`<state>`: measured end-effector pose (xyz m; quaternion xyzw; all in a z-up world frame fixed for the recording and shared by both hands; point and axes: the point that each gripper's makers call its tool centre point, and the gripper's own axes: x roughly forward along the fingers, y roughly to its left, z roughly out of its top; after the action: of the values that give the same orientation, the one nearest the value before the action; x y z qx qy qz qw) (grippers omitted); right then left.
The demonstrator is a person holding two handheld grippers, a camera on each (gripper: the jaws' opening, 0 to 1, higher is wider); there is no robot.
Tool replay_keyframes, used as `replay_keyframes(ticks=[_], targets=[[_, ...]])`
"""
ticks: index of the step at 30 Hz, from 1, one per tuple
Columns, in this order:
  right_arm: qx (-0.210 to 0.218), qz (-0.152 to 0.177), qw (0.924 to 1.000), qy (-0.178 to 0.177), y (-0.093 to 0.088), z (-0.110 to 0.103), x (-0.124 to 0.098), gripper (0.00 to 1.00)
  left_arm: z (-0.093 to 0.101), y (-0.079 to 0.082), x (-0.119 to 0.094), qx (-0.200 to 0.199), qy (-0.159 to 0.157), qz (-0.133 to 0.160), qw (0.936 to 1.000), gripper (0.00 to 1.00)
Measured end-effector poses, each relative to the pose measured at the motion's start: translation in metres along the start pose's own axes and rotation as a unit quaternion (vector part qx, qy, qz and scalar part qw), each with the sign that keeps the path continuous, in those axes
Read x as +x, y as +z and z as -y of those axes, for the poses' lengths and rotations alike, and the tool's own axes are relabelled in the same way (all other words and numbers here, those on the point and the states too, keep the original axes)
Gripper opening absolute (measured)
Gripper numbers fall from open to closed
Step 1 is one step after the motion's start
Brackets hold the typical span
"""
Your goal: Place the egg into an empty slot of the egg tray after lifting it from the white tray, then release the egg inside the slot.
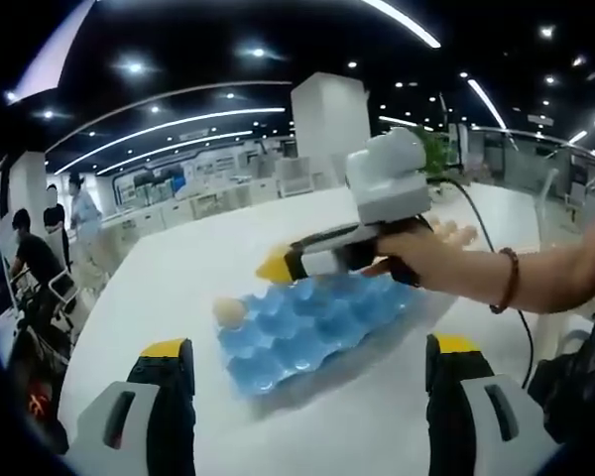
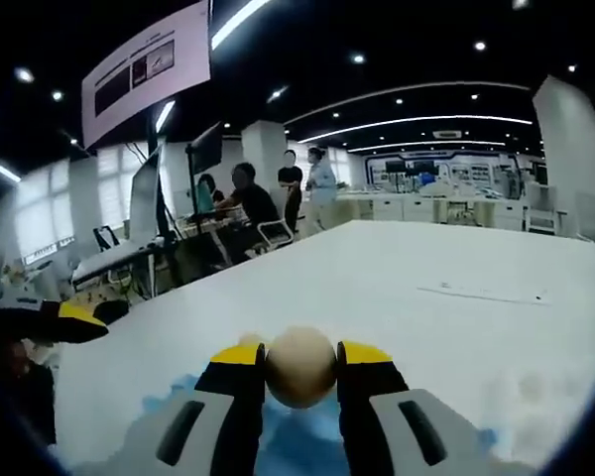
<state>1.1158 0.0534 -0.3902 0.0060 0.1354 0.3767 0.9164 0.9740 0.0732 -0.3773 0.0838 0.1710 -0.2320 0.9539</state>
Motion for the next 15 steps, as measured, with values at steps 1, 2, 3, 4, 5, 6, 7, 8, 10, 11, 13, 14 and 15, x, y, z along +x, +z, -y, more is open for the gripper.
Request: replay_keyframes(ticks=[1,2,3,4,5,6,7,8,10,11,13,14,15], targets=[[-0.001,-0.001,1.0000,0.001,-0.001,-0.001,0.002,0.29,0.000,0.000,0.000,-0.001,0.000,-0.001,1.0000,0.99],[-0.004,-0.003,1.0000,0.001,-0.003,-0.002,0.004,0.29,-0.001,0.000,0.000,0.000,0.001,-0.002,1.0000,0.99],[-0.009,-0.008,0.9999,0.002,-0.005,-0.003,0.007,0.29,-0.001,0.000,0.000,0.002,0.001,-0.003,1.0000,0.99],[-0.011,-0.010,0.9999,0.000,-0.007,-0.003,0.009,0.29,-0.001,0.000,0.000,0.002,0.000,-0.004,1.0000,1.00],[-0.012,-0.013,0.9998,0.000,-0.009,-0.004,0.010,0.29,-0.001,0.000,0.000,0.003,0.000,-0.005,1.0000,1.00],[-0.012,-0.016,0.9998,0.001,-0.011,-0.004,0.013,0.29,-0.001,0.000,0.000,0.004,0.000,-0.006,1.0000,1.00],[-0.014,-0.017,0.9998,0.001,-0.012,-0.005,0.014,0.29,-0.001,0.000,0.000,0.004,-0.001,-0.007,1.0000,1.00],[-0.018,-0.023,0.9996,0.002,-0.016,-0.006,0.015,0.29,-0.001,0.000,0.000,0.004,-0.001,-0.007,1.0000,1.00],[-0.016,-0.020,0.9997,0.003,-0.016,-0.006,0.016,0.29,-0.001,-0.001,0.001,0.004,-0.002,-0.009,0.9999,1.00],[-0.017,-0.021,0.9996,0.005,-0.016,-0.006,0.015,0.29,-0.001,-0.001,0.001,0.004,-0.002,-0.009,0.9999,1.00],[-0.021,-0.023,0.9995,0.009,-0.017,-0.006,0.017,0.29,0.001,-0.001,0.003,0.003,-0.004,-0.009,0.9999,1.00],[-0.022,-0.023,0.9995,0.008,-0.018,-0.006,0.018,0.29,0.001,-0.001,0.004,0.003,-0.005,-0.009,0.9999,1.00],[-0.019,-0.026,0.9994,0.008,-0.019,-0.005,0.020,0.29,0.002,-0.001,0.005,0.004,-0.006,-0.009,0.9999,1.00]])
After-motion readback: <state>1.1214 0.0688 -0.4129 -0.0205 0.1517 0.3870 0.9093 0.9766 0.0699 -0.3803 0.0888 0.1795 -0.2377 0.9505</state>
